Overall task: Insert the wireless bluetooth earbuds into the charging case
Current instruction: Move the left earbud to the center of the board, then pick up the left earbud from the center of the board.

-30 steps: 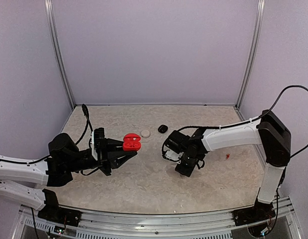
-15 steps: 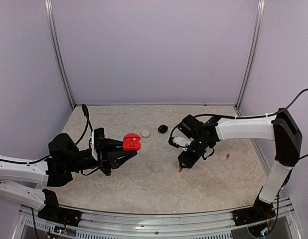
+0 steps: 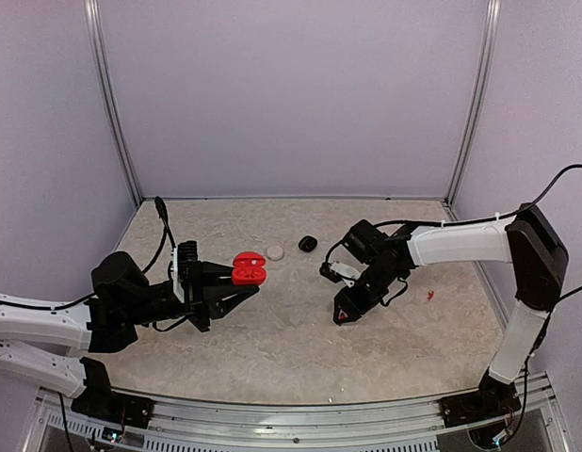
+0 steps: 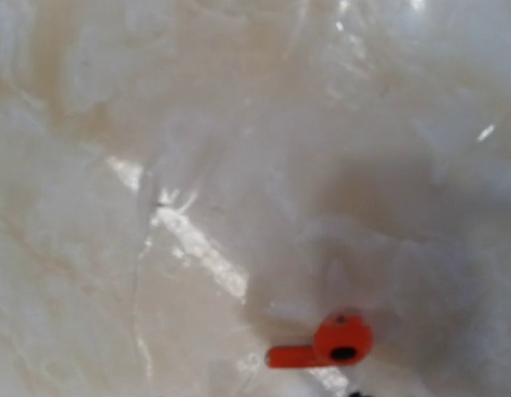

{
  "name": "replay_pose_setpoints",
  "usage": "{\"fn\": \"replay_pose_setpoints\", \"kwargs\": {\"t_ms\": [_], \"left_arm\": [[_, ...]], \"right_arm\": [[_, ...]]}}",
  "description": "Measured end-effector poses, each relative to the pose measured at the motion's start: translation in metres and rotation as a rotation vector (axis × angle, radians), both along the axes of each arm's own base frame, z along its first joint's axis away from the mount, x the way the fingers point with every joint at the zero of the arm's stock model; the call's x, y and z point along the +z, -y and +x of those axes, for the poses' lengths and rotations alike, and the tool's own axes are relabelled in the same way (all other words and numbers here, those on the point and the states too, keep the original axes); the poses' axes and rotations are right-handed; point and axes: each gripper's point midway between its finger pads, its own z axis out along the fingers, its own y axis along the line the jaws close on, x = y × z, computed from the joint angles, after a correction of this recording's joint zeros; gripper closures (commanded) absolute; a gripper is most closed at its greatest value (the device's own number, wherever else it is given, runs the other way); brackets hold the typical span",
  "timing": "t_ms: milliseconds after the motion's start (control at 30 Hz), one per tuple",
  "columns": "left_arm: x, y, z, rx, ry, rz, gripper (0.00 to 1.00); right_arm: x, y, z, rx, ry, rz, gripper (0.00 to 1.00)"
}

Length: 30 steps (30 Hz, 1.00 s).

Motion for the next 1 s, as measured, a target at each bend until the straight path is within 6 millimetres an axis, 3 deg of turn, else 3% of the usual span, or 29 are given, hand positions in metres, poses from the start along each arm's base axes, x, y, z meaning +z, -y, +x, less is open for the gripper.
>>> {"fn": "replay_pose_setpoints", "kwargs": {"t_ms": [333, 533, 733, 1000], "left_arm": [[-0.004, -0.001, 0.0, 0.002, -0.005, 0.007, 0.94], [-0.005, -0.001, 0.0, 0.002, -0.006, 0.009, 0.94], [-0.005, -0.001, 0.0, 0.003, -0.006, 0.007, 0.94], [-0.005, -0.001, 0.0, 0.002, -0.006, 0.007, 0.94]], "right_arm": [[-0.025, 0.005, 0.005, -0.021, -0.006, -0.062, 0.58], [-0.025, -0.009, 0.009, 0.028, 0.009, -0.04, 0.62], [-0.026, -0.028, -0.003, 0.133, 0.026, -0.046, 0.68], [-0.029, -0.03, -0.014, 0.214, 0.087, -0.14, 0.67]]}}
